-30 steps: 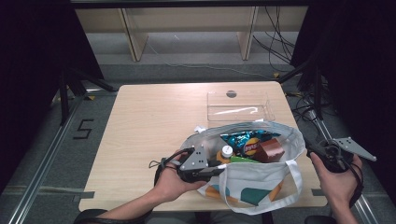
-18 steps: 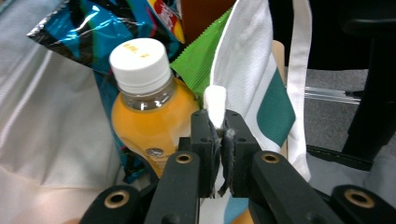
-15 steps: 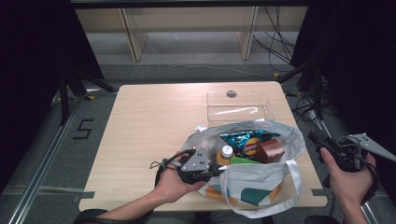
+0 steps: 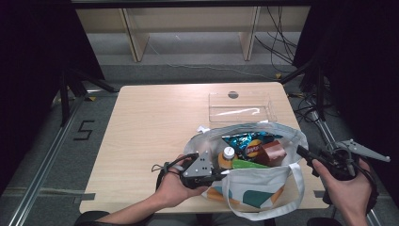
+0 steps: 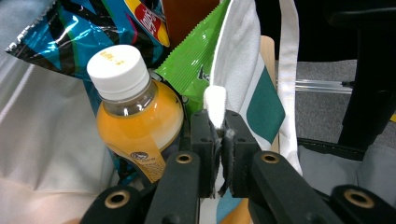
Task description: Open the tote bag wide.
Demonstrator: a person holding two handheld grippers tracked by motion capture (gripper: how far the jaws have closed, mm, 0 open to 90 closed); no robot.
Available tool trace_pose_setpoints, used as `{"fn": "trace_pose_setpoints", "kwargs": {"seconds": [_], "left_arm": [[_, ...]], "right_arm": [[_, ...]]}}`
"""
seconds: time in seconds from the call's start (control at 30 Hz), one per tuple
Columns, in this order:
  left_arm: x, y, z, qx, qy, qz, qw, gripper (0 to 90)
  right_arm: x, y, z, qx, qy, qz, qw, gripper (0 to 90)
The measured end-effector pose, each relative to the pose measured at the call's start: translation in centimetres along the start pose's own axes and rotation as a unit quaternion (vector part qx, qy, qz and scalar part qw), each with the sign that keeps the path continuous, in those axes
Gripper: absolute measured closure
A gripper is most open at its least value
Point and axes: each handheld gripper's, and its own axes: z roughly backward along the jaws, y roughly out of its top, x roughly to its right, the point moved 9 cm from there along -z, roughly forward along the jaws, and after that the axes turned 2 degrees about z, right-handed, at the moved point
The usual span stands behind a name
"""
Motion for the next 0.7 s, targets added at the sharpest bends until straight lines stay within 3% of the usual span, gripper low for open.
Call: {"fn": "trace_pose_setpoints", "kwargs": {"seconds": [0.13, 0.2, 0.23, 0.27, 0.3, 0.37, 0.4, 0.47, 0.5, 0.53, 0.6, 0.63, 0.67, 0.7], "left_arm": [[0.4, -0.3, -0.3, -0.007, -0.006, 0.003, 1.0000, 84.1], [0.5, -0.5, -0.4, -0.009, -0.008, -0.006, 0.9999, 84.1], [0.5, -0.5, -0.5, -0.009, -0.008, 0.001, 0.9999, 84.1], [0.6, -0.6, -0.5, -0.010, -0.010, 0.001, 0.9999, 84.1], [0.7, -0.7, -0.6, -0.014, -0.012, 0.001, 0.9998, 84.1], [0.7, -0.8, -0.7, -0.013, -0.013, 0.000, 0.9998, 84.1], [0.7, -1.0, -1.0, -0.016, -0.017, -0.004, 0.9997, 84.1], [0.8, -1.2, -1.0, -0.019, -0.017, 0.003, 0.9997, 84.1], [0.9, -1.4, -1.3, -0.021, -0.021, 0.004, 0.9996, 84.1], [0.9, -1.4, -1.3, -0.021, -0.021, 0.004, 0.9996, 84.1], [1.1, -1.8, -1.6, -0.026, -0.026, 0.003, 0.9993, 84.1], [1.1, -1.8, -1.6, -0.026, -0.026, 0.003, 0.9993, 84.1], [1.2, -2.0, -1.8, -0.028, -0.026, 0.009, 0.9992, 84.1], [1.2, -2.1, -1.9, -0.030, -0.028, 0.009, 0.9991, 84.1]], "right_arm": [[0.1, -0.6, -0.1, -0.013, -0.005, 0.002, 0.9999, 58.9], [-0.1, -1.0, -0.1, -0.024, -0.003, 0.001, 0.9997, 62.7], [-0.1, -1.4, -0.2, -0.035, -0.003, 0.016, 0.9993, 68.4], [-0.1, -1.4, -0.2, -0.035, -0.003, 0.016, 0.9993, 68.4], [-0.3, -1.8, -0.3, -0.047, -0.004, 0.022, 0.9986, 73.9], [-0.4, -2.0, -0.2, -0.059, -0.014, 0.014, 0.9981, 76.1], [-0.2, -2.3, -0.2, -0.067, -0.017, 0.029, 0.9971, 79.3], [-0.5, -2.5, -0.3, -0.072, -0.009, 0.019, 0.9972, 80.2], [0.1, -2.8, -0.5, -0.078, -0.015, 0.051, 0.9955, 81.3], [0.1, -2.8, -0.5, -0.078, -0.015, 0.051, 0.9955, 81.3], [-0.4, -3.7, -0.6, -0.095, -0.011, 0.026, 0.9950, 82.5], [0.1, -3.8, -0.8, -0.096, -0.014, 0.052, 0.9939, 82.9], [0.1, -3.8, -0.8, -0.096, -0.014, 0.052, 0.9939, 82.9], [-0.1, -4.4, -0.8, -0.113, -0.016, 0.033, 0.9930, 83.5]]}}
